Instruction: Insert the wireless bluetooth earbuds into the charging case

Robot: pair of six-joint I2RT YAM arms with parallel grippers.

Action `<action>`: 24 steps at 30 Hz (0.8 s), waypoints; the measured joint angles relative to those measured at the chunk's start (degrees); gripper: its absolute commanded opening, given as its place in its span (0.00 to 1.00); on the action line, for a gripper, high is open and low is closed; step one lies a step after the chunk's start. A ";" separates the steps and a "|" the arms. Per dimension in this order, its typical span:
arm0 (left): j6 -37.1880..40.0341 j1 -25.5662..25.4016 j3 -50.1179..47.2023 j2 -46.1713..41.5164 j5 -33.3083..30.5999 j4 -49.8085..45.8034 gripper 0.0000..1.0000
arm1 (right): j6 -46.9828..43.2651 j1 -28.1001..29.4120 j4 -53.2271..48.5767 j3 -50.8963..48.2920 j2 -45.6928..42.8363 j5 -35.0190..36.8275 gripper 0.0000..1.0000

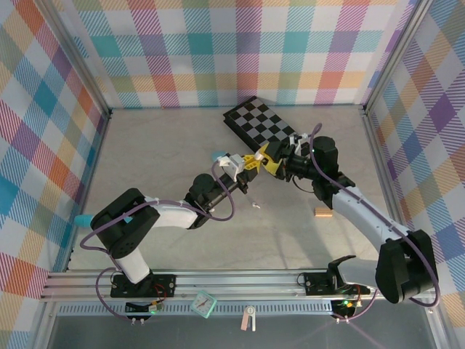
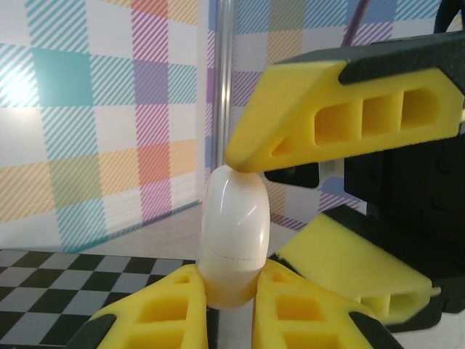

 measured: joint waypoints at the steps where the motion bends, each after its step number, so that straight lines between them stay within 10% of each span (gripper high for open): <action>1: -0.22 -0.07 0.00 0.00 0.57 -0.02 0.13 | -1.53 0.07 -2.01 0.20 -0.85 0.61 0.71; 9: -2.93 1.38 -1.42 -1.92 6.38 -0.15 0.13 | -22.05 0.20 -18.36 5.27 -9.57 7.63 0.77; 24: -4.22 7.98 -2.78 -17.62 34.53 -22.73 0.10 | -100.59 0.22 -49.05 17.42 -12.74 -1.27 0.73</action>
